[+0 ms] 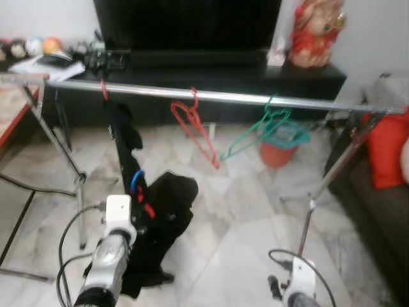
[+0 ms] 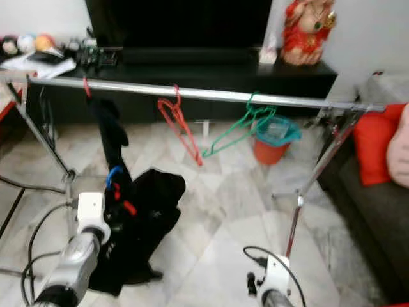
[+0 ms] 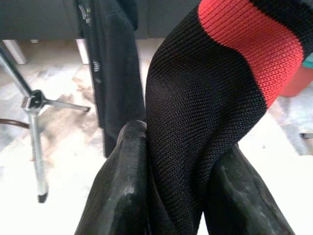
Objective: Hang hanger
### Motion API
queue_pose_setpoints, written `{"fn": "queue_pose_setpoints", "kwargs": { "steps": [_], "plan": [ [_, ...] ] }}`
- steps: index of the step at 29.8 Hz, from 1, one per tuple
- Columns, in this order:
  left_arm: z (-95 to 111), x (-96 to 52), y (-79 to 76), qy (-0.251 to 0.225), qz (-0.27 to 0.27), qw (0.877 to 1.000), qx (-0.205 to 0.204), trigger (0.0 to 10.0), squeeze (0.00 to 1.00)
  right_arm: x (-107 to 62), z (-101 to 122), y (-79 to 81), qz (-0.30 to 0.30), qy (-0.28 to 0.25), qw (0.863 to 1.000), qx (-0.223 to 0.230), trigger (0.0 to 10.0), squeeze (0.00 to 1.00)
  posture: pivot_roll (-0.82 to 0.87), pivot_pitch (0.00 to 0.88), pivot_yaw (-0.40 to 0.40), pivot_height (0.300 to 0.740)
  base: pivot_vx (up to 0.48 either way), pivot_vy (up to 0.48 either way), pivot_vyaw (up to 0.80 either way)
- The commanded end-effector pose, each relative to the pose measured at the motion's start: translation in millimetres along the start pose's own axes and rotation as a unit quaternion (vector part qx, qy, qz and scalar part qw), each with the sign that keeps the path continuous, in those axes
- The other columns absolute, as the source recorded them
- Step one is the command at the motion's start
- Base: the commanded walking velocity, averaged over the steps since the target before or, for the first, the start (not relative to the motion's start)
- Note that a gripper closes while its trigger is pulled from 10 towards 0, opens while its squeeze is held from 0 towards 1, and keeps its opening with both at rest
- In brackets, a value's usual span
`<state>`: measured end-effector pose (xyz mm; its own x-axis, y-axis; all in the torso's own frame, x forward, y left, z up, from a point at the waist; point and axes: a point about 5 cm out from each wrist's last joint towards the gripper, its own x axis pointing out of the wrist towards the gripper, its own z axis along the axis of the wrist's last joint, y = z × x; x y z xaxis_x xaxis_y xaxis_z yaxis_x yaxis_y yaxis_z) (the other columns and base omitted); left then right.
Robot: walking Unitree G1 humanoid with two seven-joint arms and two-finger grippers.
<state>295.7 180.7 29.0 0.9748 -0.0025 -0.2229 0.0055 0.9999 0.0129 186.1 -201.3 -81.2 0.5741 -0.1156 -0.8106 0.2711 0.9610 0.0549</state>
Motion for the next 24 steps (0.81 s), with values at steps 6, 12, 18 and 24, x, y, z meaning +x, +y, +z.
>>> {"fn": "queue_pose_setpoints", "kwargs": {
  "steps": [6,12,18,24],
  "plan": [
    [6.7,1.9,-0.9,-0.014,0.001,1.0,0.014,10.0,0.0,0.8,2.7,7.1,0.008,-0.004,1.0,-0.005,10.0,0.0,0.0,0.0,-0.022,0.74,0.0,-0.369,0.44],
    [7.0,2.3,-1.7,-0.014,0.003,1.0,0.014,10.0,0.0,1.0,2.8,9.6,0.014,-0.002,1.0,-0.017,10.0,0.0,0.0,0.0,-0.026,0.74,0.0,-0.365,0.0],
    [6.7,2.3,-2.2,-0.014,0.005,1.0,0.016,10.0,0.0,0.8,2.7,7.5,0.016,-0.002,1.0,-0.019,10.0,0.0,0.0,0.0,-0.027,0.74,0.0,-0.358,0.0],
    [5.1,3.5,-1.0,-0.003,0.016,1.0,0.021,10.0,0.0,0.7,2.3,6.8,0.019,0.0,1.0,-0.021,10.0,0.0,0.0,0.0,-0.033,0.74,0.0,-0.179,0.0]
  ]
}}
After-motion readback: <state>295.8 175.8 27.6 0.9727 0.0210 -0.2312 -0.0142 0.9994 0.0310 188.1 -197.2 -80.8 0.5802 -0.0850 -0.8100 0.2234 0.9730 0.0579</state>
